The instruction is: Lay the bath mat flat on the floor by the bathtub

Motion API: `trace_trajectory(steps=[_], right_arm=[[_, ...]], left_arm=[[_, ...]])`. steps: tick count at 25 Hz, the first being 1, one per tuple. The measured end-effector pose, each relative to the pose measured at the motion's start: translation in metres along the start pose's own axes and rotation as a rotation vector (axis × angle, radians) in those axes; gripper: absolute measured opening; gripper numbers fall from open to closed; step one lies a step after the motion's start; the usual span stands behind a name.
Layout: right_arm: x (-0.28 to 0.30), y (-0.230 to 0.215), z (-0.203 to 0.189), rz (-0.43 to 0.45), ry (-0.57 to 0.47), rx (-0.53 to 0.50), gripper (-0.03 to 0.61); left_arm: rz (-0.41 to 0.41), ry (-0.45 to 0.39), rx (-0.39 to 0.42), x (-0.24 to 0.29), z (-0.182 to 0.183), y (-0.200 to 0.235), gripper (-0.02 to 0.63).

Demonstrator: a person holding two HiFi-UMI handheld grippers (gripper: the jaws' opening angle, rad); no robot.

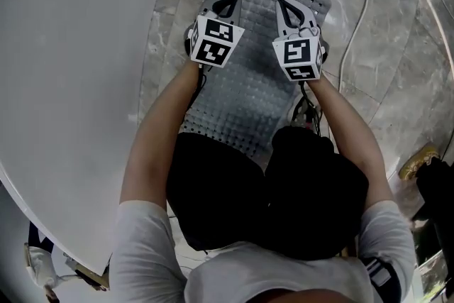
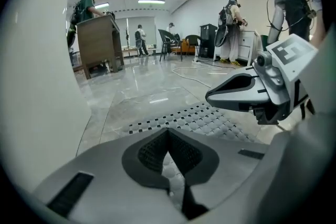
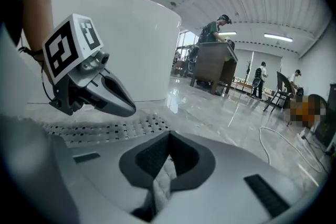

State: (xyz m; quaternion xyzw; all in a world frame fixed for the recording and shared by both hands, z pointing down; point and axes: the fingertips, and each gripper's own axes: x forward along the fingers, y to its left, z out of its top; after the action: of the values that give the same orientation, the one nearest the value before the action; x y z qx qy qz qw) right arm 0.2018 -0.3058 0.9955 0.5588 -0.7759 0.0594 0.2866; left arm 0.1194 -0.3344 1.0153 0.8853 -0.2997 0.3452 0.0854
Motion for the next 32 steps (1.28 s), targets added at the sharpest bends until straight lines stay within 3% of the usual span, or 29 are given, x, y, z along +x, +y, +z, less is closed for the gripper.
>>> trace_trajectory(steps=[3, 7, 8, 13, 19, 26, 32], right_arm=[[-0.006, 0.008, 0.007, 0.025, -0.005, 0.045, 0.006], [-0.019, 0.0, 0.028, 0.065, 0.036, 0.068, 0.006], [-0.024, -0.001, 0.035, 0.08, 0.055, 0.067, 0.006], [-0.06, -0.006, 0.086, 0.144, 0.132, 0.094, 0.006], [-0.124, -0.008, 0.16, 0.174, 0.215, 0.185, 0.006], [-0.22, -0.014, 0.285, 0.138, 0.185, 0.233, 0.006], [-0.298, 0.005, 0.378, 0.172, 0.14, 0.236, 0.006]], left_arm=[[-0.001, -0.012, -0.056, -0.01, -0.004, -0.004, 0.012], [0.061, -0.081, -0.309, -0.027, 0.018, 0.015, 0.012], [0.076, -0.086, -0.34, -0.033, 0.025, 0.016, 0.012], [0.079, -0.015, -0.211, -0.081, 0.066, -0.001, 0.012], [0.074, 0.045, -0.284, -0.186, 0.105, -0.023, 0.012], [0.165, 0.025, -0.389, -0.325, 0.189, -0.021, 0.012], [0.204, 0.003, -0.407, -0.432, 0.248, -0.031, 0.012]])
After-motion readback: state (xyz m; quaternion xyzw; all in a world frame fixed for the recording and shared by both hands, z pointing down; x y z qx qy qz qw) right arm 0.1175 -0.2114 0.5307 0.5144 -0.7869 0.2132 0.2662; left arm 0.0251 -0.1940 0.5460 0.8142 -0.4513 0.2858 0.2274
